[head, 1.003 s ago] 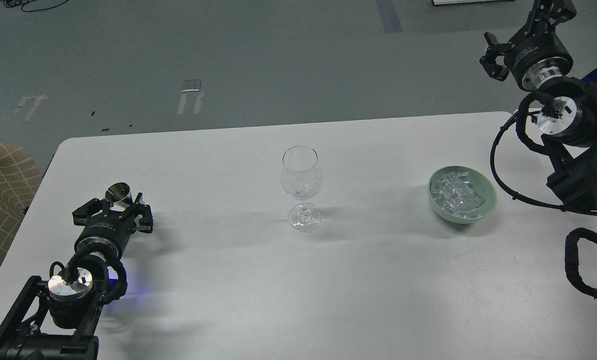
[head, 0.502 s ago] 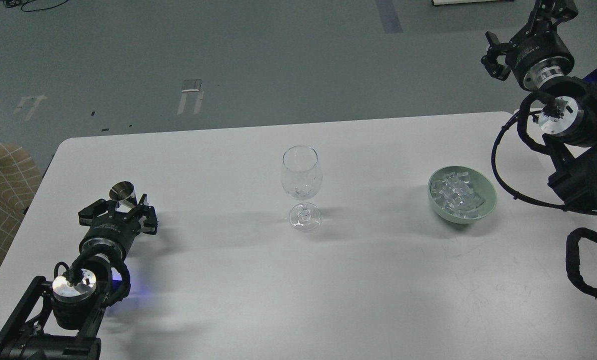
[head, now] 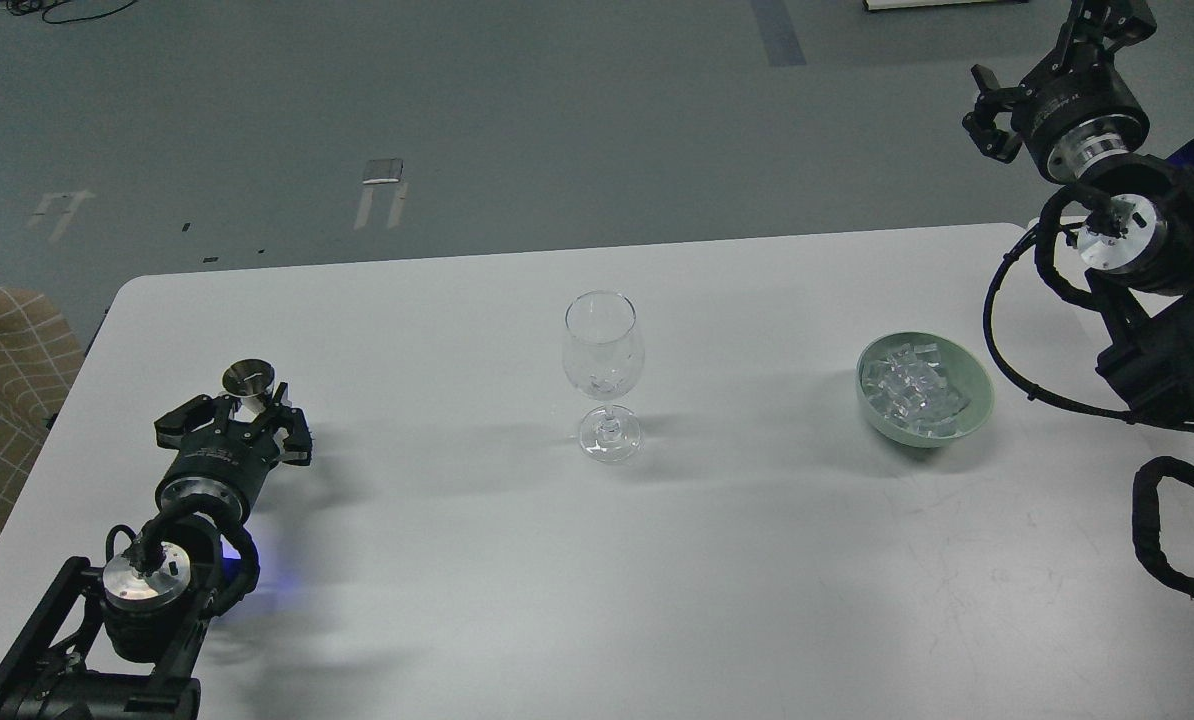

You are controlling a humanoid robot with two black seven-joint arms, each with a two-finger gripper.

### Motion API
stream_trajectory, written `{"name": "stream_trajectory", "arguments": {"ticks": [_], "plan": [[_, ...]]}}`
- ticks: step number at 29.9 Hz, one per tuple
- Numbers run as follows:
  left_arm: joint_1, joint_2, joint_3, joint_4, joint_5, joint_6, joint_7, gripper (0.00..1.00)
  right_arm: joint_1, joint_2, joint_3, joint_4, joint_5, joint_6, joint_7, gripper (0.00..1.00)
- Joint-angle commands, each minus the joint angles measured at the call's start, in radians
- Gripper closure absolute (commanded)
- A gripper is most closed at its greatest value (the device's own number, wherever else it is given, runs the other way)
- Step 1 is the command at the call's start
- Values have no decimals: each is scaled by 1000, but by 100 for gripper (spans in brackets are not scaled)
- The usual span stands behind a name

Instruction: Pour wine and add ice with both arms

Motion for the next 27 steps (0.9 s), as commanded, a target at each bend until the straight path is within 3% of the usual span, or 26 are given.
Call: {"name": "stream_trajectory", "arguments": {"ticks": [1,9,15,21,27], "plan": [[-1,1,0,2,1,-1,0,65,0,-1,-1,-1,0,0,0,0],[-5,1,0,2,2,-1,0,73,-2,-1,-1,-1,0,0,0,0],[-5,1,0,5,2,-2,0,74,-3,-1,-1,-1,0,0,0,0],[0,2,0,5,2,-74,0,81,-6,0,-1,0,0,0,0,0],[-6,2,-2,-2,4,-84,5,85,-5,0,-1,0,0,0,0,0]]}}
